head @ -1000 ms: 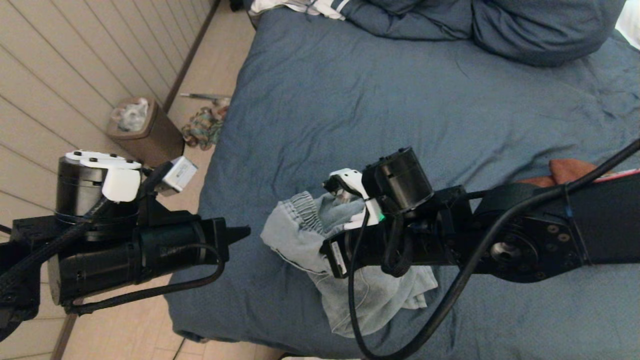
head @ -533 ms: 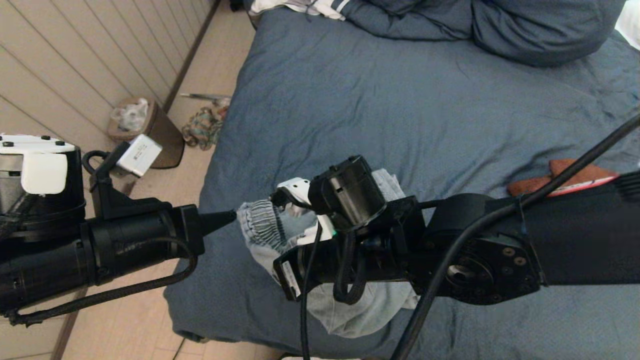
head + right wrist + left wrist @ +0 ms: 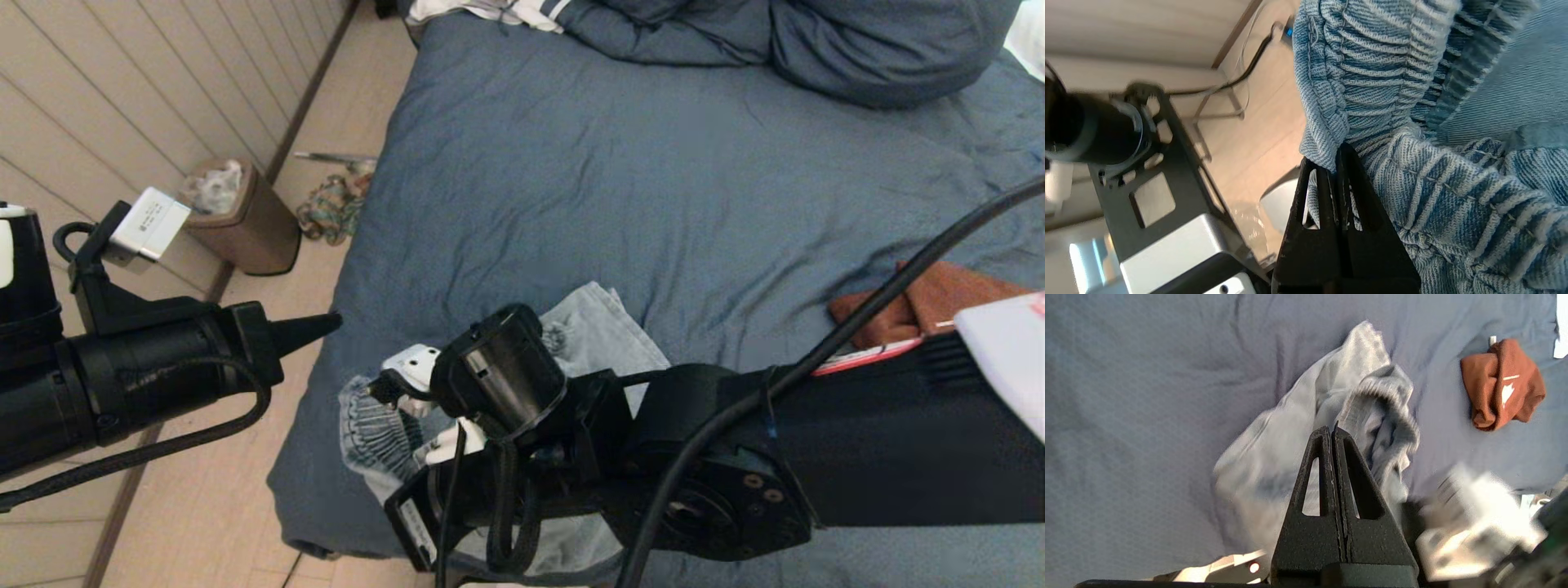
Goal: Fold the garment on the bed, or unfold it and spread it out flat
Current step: Unford the blue shorts
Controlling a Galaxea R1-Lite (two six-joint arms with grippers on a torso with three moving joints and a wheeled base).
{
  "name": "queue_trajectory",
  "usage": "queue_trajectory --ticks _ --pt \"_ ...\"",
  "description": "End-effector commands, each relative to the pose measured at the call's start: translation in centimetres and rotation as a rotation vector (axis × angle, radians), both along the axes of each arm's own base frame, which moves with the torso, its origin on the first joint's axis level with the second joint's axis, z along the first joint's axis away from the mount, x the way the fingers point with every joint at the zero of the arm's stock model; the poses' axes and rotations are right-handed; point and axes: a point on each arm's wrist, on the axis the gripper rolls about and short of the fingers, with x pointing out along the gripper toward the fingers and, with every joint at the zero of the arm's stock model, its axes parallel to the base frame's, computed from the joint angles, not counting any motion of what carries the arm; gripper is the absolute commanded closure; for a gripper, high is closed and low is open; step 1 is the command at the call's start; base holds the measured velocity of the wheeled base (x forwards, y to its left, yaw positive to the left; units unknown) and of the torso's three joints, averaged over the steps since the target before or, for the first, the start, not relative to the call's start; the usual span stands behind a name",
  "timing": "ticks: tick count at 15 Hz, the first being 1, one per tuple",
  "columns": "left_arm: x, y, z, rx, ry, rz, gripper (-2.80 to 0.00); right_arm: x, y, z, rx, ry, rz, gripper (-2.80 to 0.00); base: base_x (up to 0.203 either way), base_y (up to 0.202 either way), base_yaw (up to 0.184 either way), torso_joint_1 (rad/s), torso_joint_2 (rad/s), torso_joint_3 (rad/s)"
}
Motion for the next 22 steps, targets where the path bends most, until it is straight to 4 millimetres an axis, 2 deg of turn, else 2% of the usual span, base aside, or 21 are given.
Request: queue_trajectory --ticks 1,4,5,10,12,14,17,22 --pt "-0.1 0.1 0.1 -0.005 -0.004 0.002 0.00 -0.5 1.2 -2.0 -0.042 0.023 0.025 0.00 0.000 0.000 0.000 0.000 0.00 0.000" --pt "-0.1 0.1 0.1 -0.005 -0.003 0.001 0.00 -0.4 1.4 -3.0 -0.069 0.035 0.022 0.00 0.000 0.000 0.000 0.000 0.00 0.000" --pt "0.0 0.0 0.0 -0.003 0.000 0.001 0.00 -0.5 1.4 -3.2 -0.073 0.033 0.019 -2.80 0.000 0.000 0.000 0.000 0.00 0.000" --pt "0.0 0.0 0.0 -0.004 0.002 0.002 0.00 -0.8 0.7 -3.2 -0.075 0.027 0.022 -2.80 0.000 0.000 0.000 0.000 0.00 0.000" --pt "0.0 0.0 0.0 -0.004 0.001 0.002 0.00 -1.2 -0.4 -2.2 -0.048 0.011 0.019 -2.80 0.000 0.000 0.000 0.000 0.00 0.000" --pt "0.0 0.0 0.0 -0.005 0.002 0.002 0.00 -1.8 -2.2 -0.5 -0.016 -0.007 0.006 -2.80 0.000 0.000 0.000 0.000 0.00 0.000" --pt "0.2 -0.1 -0.3 0.002 0.014 0.002 0.00 -1.9 -7.5 2.7 0.040 -0.052 -0.088 -2.80 0.000 0.000 0.000 0.000 0.00 0.000" --pt "1.2 -0.5 -1.5 0.025 0.063 0.002 0.00 -0.1 -18.9 8.2 0.173 -0.198 -0.393 -2.80 0.000 0.000 0.000 0.000 0.00 0.000"
